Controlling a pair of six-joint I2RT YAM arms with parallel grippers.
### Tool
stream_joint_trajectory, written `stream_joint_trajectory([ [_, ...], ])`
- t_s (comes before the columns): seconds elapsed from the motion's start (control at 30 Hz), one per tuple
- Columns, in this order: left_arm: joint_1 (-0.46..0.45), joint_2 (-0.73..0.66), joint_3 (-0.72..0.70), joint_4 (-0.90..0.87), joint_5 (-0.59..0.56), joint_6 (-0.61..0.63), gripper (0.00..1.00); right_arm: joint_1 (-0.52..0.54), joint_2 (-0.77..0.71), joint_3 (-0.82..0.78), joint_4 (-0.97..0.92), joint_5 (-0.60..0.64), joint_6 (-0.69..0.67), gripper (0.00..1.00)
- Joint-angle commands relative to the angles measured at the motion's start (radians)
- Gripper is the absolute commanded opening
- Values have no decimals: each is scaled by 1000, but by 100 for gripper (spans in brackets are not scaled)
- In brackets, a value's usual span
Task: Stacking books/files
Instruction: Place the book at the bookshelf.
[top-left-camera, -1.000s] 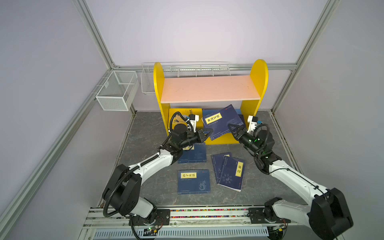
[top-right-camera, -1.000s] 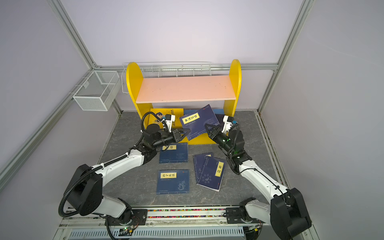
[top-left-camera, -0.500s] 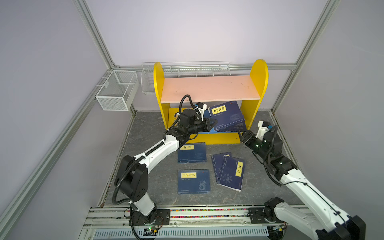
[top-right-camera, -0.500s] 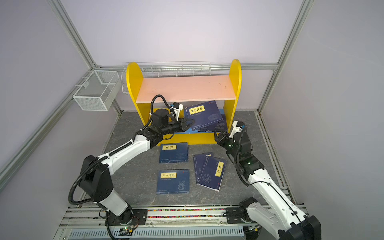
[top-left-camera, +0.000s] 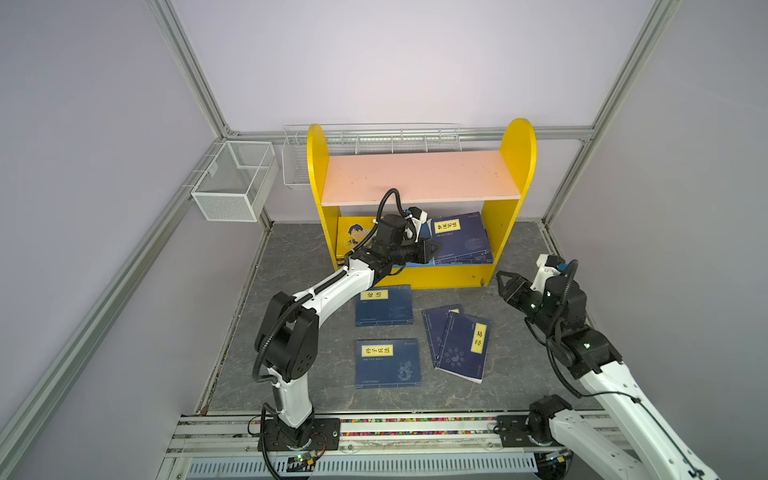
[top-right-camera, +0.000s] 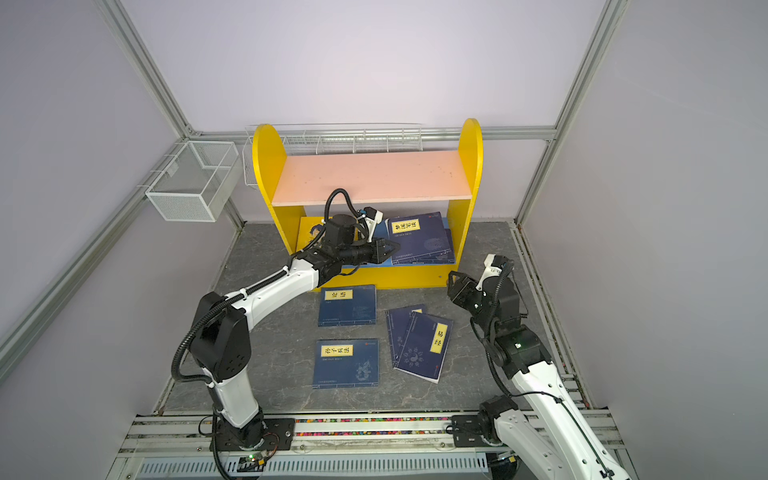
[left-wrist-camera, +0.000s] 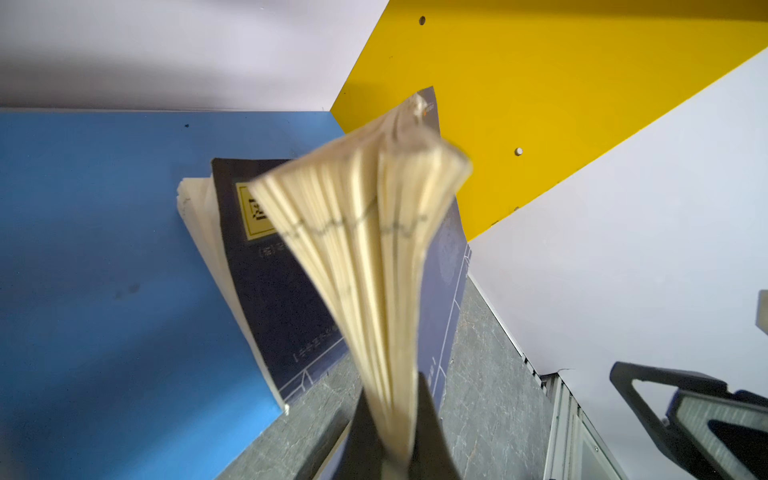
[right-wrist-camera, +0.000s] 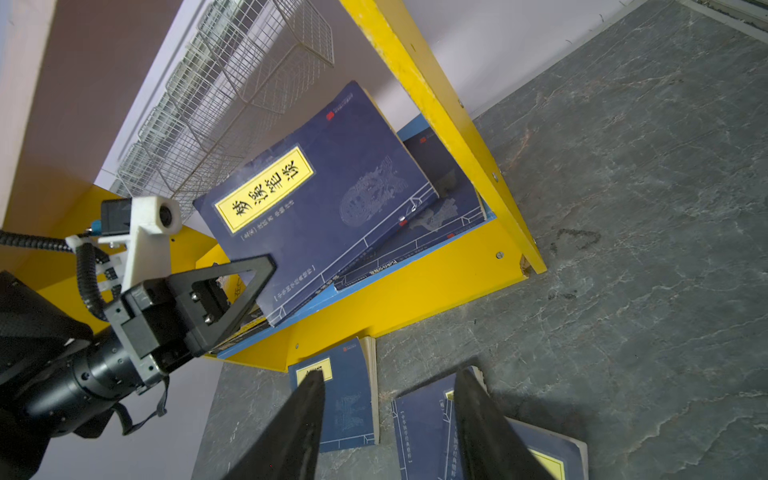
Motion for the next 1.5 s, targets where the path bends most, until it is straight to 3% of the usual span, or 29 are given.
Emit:
stream_joint_trajectory([
  [0.0, 4, 48, 68, 30, 0, 6, 0, -6, -1, 11, -17, -14, -24, 54],
  [0.5, 1, 216, 338, -258, -58, 112, 0, -7, -4, 7, -34, -25, -33, 54],
  [0.53, 1, 223, 349, -267, -59, 114, 2, -7, -2, 8, -33, -25, -33, 54],
  [0.63, 1, 239, 373, -293, -78, 115, 40, -8, 0, 5, -32, -24, -31, 54],
  [0.97, -1, 229, 417, -317, -252, 118, 69, -5, 22, 14, -33, -31, -36, 54],
  [1.17, -1, 253, 457, -378, -348, 93, 75, 1, 38, 24, -41, -22, -45, 54],
  [1.47, -1, 278, 461, -385, -403, 45, 74, 9, 82, 34, -35, -28, -53, 54],
])
